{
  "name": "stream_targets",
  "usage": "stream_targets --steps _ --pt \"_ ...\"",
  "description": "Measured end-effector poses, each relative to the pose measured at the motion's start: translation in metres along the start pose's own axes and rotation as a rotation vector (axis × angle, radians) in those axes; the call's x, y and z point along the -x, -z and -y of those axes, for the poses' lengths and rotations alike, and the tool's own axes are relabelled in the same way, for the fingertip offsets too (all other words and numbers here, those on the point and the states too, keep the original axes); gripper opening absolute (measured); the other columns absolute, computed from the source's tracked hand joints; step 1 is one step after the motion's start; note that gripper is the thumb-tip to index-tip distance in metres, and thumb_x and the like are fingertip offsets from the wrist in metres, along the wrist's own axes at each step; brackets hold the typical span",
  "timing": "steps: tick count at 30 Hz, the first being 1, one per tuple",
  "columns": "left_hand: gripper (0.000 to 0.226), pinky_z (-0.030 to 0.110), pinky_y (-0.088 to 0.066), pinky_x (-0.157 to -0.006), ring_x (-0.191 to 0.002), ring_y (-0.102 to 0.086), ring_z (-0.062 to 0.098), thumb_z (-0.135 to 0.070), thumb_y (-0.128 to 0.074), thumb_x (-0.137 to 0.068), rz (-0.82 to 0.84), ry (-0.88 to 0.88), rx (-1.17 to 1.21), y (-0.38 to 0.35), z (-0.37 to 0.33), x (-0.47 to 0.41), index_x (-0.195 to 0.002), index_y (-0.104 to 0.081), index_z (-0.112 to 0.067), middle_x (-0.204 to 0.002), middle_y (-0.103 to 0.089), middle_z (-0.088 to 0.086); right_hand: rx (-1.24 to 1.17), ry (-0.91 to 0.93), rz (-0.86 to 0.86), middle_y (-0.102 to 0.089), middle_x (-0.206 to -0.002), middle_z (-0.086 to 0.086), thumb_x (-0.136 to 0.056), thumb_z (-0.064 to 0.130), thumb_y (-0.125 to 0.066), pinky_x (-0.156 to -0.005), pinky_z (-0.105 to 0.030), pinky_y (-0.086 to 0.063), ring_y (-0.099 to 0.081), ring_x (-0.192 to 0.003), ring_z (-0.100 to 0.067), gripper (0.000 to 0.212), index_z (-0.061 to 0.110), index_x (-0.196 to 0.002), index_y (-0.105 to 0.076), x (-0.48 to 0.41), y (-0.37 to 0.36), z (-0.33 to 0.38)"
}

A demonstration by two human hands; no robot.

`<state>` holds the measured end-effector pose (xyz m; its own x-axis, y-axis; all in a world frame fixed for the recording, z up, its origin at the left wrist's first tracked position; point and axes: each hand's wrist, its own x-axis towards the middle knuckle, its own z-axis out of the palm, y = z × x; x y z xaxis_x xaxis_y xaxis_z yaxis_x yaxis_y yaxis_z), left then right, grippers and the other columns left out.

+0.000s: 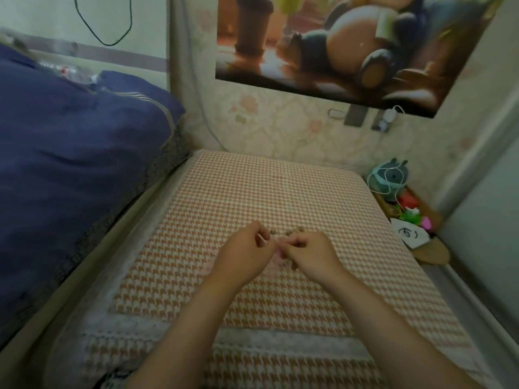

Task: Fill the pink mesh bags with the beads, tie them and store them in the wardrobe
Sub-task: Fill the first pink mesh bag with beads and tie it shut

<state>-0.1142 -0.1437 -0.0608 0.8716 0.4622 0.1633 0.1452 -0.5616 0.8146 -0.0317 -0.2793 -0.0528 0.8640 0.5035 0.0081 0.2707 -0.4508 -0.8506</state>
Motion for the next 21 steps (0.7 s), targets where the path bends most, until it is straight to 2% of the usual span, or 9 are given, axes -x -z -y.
stream_targets --steps 4,7,8,12,16,19,21 --pt "0.016 0.024 -0.043 -0.051 -0.065 -0.060 0.012 -0.039 -0.066 -0.087 0.099 0.049 -0.010 -0.010 0.007 -0.018 -0.086 -0.060 -0.025 -0.079 -0.064 -0.005 -0.055 -0.046 0.008 -0.075 -0.076 -0.005 -0.093 0.020 -0.071 -0.055 -0.021 -0.052 -0.064 -0.058 -0.010 0.013 0.017 -0.084 -0.079 -0.011 -0.005 -0.018" --pt "0.008 0.028 -0.051 -0.053 -0.068 -0.065 0.015 -0.028 -0.064 -0.088 0.136 0.087 -0.042 -0.020 0.016 -0.037 -0.090 -0.058 -0.023 -0.082 -0.067 -0.001 -0.044 -0.047 0.076 -0.075 -0.074 -0.006 -0.093 0.022 -0.071 -0.061 -0.036 -0.058 -0.068 -0.062 -0.025 0.014 0.015 -0.083 -0.080 -0.033 -0.012 -0.027" --pt "0.008 0.031 -0.054 -0.056 -0.069 -0.067 0.016 -0.027 -0.063 -0.087 0.137 0.113 -0.043 -0.022 0.019 -0.045 -0.091 -0.057 -0.024 -0.081 -0.067 -0.001 -0.020 -0.036 0.103 -0.074 -0.070 -0.004 -0.093 0.022 -0.071 -0.059 -0.037 -0.057 -0.067 -0.059 -0.025 0.016 0.015 -0.082 -0.079 -0.043 -0.013 -0.028" --pt "0.006 0.029 -0.053 -0.055 -0.064 -0.071 0.018 -0.022 -0.066 -0.085 0.173 0.232 0.073 -0.029 0.027 -0.071 -0.087 -0.063 -0.018 -0.081 -0.070 0.004 0.000 -0.053 0.165 -0.066 -0.053 0.008 -0.094 0.016 -0.065 -0.049 -0.023 -0.045 -0.057 -0.046 -0.005 0.024 0.020 -0.072 -0.074 -0.073 -0.010 -0.032" --pt "0.012 0.029 -0.055 -0.055 -0.062 -0.071 0.019 -0.025 -0.072 -0.086 0.213 0.143 0.066 -0.034 0.033 -0.079 -0.083 -0.069 -0.014 -0.077 -0.073 0.005 0.078 0.038 0.160 -0.070 -0.062 0.006 -0.094 0.017 -0.065 -0.055 -0.026 -0.050 -0.061 -0.052 -0.003 0.023 0.024 -0.075 -0.074 -0.080 -0.005 -0.043" --pt "0.005 0.032 -0.057 -0.056 -0.059 -0.070 0.016 -0.020 -0.072 -0.085 0.221 0.088 0.009 -0.035 0.037 -0.077 -0.081 -0.068 -0.019 -0.072 -0.072 0.003 0.044 0.068 0.196 -0.074 -0.073 -0.003 -0.095 0.014 -0.066 -0.057 -0.028 -0.054 -0.065 -0.054 -0.004 0.011 0.020 -0.089 -0.073 -0.079 -0.001 -0.047" --pt "0.007 0.028 -0.056 -0.055 -0.057 -0.068 0.011 -0.019 -0.070 -0.084 0.218 0.064 -0.058 -0.035 0.038 -0.075 -0.083 -0.066 -0.024 -0.073 -0.072 0.000 0.004 0.081 0.202 -0.073 -0.076 -0.006 -0.094 0.014 -0.068 -0.056 -0.030 -0.055 -0.066 -0.053 -0.007 0.008 0.022 -0.094 -0.065 -0.076 0.002 -0.048"
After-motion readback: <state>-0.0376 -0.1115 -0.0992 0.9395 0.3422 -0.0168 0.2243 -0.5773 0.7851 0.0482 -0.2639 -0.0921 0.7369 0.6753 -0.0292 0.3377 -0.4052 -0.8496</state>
